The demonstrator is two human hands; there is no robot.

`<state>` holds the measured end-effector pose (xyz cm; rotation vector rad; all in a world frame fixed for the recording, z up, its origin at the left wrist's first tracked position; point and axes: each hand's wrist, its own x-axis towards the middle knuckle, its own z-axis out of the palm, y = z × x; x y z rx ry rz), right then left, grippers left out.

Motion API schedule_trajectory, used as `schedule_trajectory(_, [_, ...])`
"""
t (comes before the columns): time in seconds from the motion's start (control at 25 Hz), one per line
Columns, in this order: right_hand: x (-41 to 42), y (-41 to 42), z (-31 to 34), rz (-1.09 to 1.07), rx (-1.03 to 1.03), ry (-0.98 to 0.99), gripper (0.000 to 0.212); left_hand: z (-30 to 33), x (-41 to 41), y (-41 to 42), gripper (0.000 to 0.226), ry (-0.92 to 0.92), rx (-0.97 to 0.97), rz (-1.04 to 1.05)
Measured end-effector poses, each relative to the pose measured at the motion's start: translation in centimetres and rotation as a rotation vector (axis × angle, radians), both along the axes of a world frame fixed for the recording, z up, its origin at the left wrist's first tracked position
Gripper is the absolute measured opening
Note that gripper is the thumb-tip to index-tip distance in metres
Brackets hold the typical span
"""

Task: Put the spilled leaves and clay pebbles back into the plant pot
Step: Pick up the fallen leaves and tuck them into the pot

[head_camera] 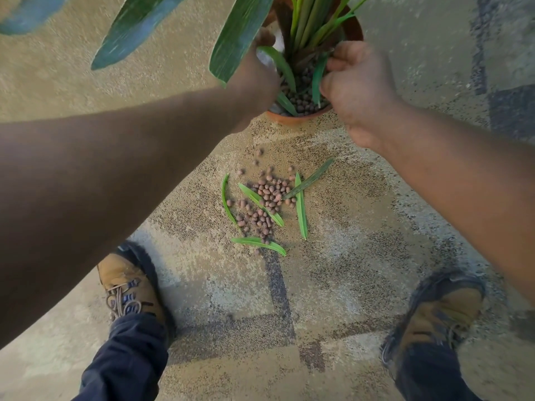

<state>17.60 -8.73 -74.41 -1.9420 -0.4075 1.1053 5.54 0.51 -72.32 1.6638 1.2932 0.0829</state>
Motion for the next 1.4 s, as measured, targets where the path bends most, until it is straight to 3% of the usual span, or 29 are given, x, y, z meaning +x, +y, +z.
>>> schedule_trajectory(0.08, [0.0, -0.6, 0.0, 0.084, -0.015, -0.213, 0.041, -0.7, -0.7, -0.4, 0.066, 0.068, 0.037, -0.091])
schedule_trajectory(0.16, [0.0, -1.3, 0.0, 0.287, -0.111, -0.425, 0.043, -1.4, -1.6, -0.7, 0.067, 0.19, 0.245, -0.316])
schedule_trajectory(0.36, [-0.3, -2.0, 0.0, 0.773, -0.268, -0.604, 0.034, -4.2, -2.2, 0.5, 0.073, 0.514, 0.358, -0.698])
schedule_trajectory(0.44, [-0.5, -2.4, -0.4, 0.891, -0.349, -0.711, 0.04, -4.6, -2.7, 0.9, 0.072, 0.517, 0.327, -0.806])
schedule_trajectory(0.52, [-1.3, -3.6, -0.4, 0.832, -0.246, -0.808, 0.044, -4.4, -3.5, 0.6, 0.066, 0.428, 0.33, -0.842])
schedule_trajectory(0.64, [-2.7, -6.6, -0.9, 0.643, -0.051, -0.832, 0.021, -3.9, -5.4, -1.0, 0.056, 0.31, 0.449, -0.789])
schedule_trajectory(0.76, [-3.5, -9.4, -2.5, 0.759, -0.241, -0.587, 0.017, -4.0, -8.1, -4.1, 0.032, 0.245, 0.555, -0.622])
schedule_trajectory(0.88, [-5.1, -12.7, -5.0, 1.027, -0.475, -0.362, 0.028, -7.1, -11.8, -7.7, 0.02, 0.356, 0.235, -0.594])
schedule_trajectory(1.0, [-5.6, -13.9, -5.9, 1.172, -0.579, -0.367, 0.038, -8.6, -15.0, -9.1, 0.03, 0.552, -0.101, -0.406])
schedule_trajectory(1.2, [-5.4, -12.2, -6.8, 1.206, -0.588, -0.429, 0.05, -8.5, -14.9, -9.4, 0.045, 0.58, -0.312, -0.122])
schedule_trajectory(1.4, [-5.6, -12.7, -8.1, 1.331, -0.624, -0.479, 0.059, -8.3, -14.7, -9.1, 0.048, 0.568, -0.321, -0.157])
